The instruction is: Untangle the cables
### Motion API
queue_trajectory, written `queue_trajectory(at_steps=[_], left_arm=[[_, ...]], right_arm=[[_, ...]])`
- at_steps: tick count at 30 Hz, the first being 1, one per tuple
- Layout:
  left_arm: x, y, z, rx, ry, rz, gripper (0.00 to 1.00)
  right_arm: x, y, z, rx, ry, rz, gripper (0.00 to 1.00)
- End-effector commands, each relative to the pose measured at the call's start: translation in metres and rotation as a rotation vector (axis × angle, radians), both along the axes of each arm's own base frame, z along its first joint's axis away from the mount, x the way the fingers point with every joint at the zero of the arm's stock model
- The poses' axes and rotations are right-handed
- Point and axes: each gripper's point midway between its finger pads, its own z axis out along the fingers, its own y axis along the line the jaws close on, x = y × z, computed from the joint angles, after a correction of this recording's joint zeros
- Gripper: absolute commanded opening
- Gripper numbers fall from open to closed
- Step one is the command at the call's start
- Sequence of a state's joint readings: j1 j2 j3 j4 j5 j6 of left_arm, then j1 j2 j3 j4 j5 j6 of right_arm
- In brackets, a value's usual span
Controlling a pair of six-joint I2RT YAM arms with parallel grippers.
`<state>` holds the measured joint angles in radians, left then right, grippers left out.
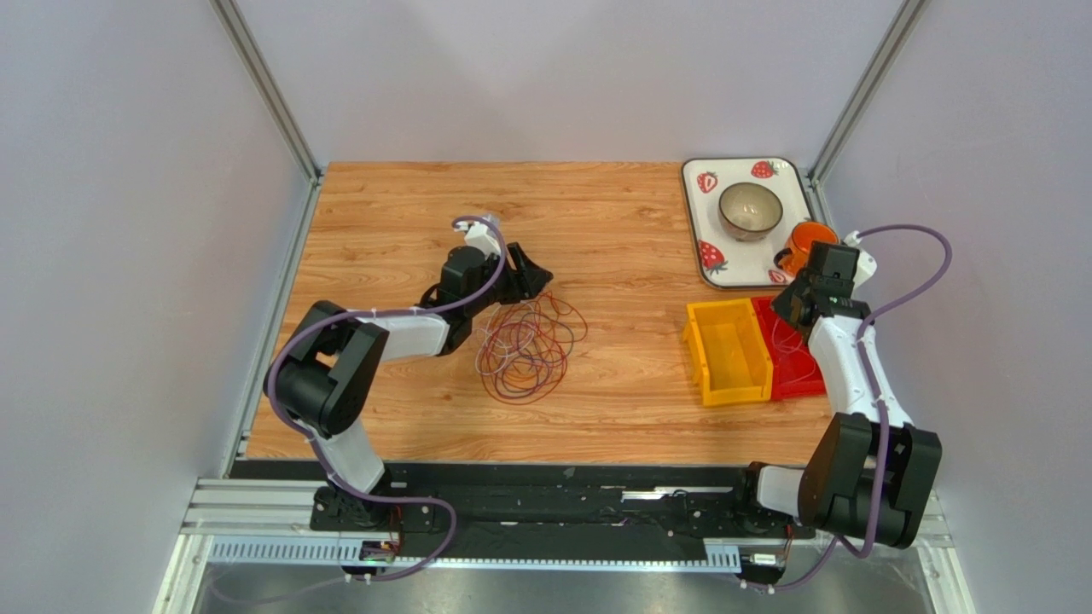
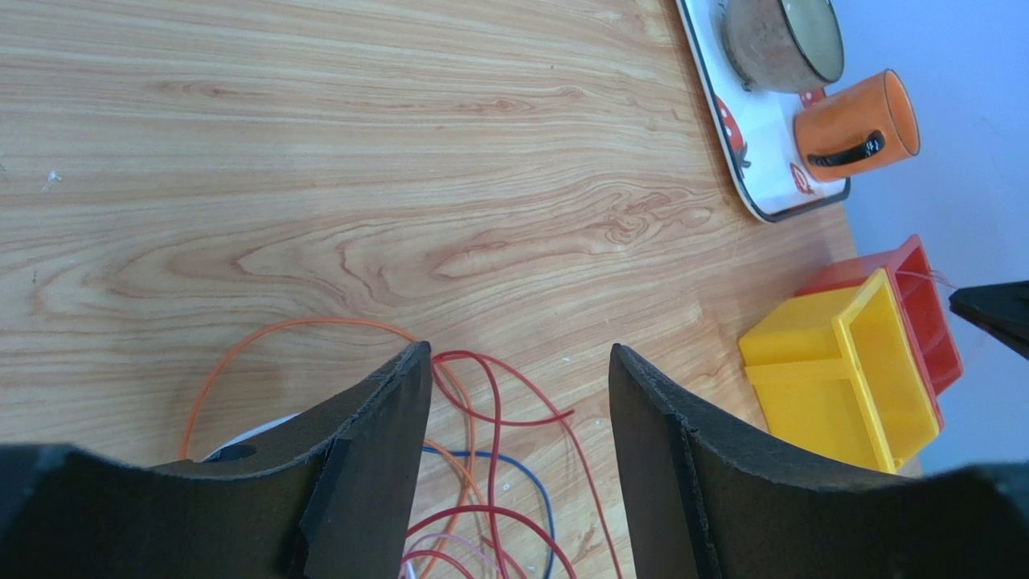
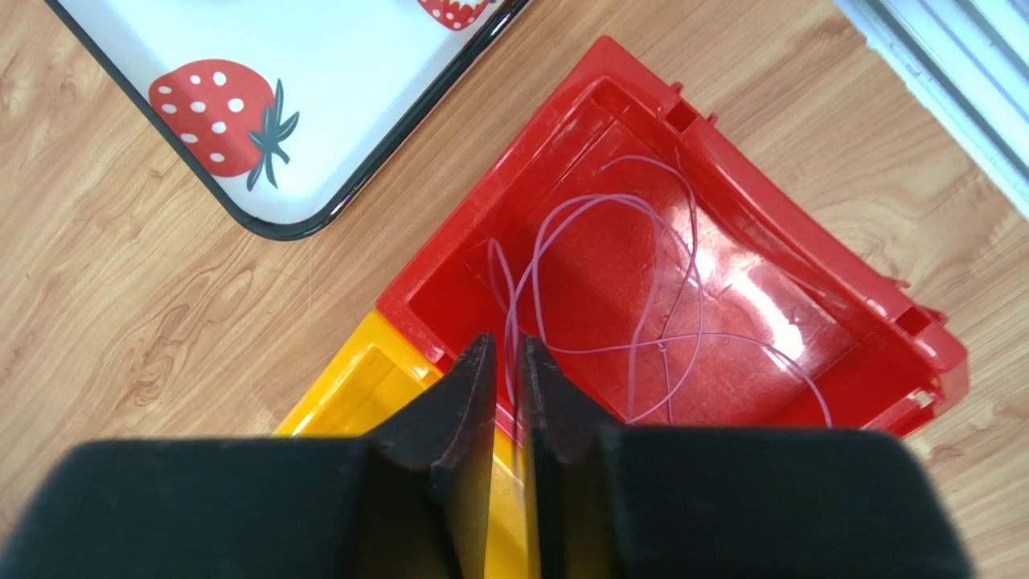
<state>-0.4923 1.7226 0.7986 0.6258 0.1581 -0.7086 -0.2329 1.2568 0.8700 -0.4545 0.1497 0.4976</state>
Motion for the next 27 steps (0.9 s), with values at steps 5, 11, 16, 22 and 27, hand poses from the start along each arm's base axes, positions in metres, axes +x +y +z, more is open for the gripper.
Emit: queue_trajectory(at_steps=[5, 11, 16, 22, 27], left_arm=[[-0.002, 0.001, 0.024, -0.035, -0.082, -0.023, 0.64], [-0.003, 0.006, 0.026, -0.030, -0.089, -0.008, 0.64], [-0.004, 0.019, 0.025, 0.008, -0.082, 0.047, 0.64], [-0.008, 0.041, 0.008, 0.087, 0.014, 0.152, 0.63], [-0.012, 0.058, 0.003, 0.103, 0.069, 0.251, 0.63]], right_arm=[[0.004, -0.028, 0.058, -0.123, -0.063, -0.106, 0.41], [0.009, -0.010, 0.098, -0.168, -0.114, -0.062, 0.41], [0.019, 0.037, 0.120, -0.214, -0.148, 0.116, 0.41], [0.028, 0.130, 0.106, -0.073, -0.150, 0.429, 0.42], [0.030, 0.224, 0.099, 0.099, -0.152, 0.762, 0.47]])
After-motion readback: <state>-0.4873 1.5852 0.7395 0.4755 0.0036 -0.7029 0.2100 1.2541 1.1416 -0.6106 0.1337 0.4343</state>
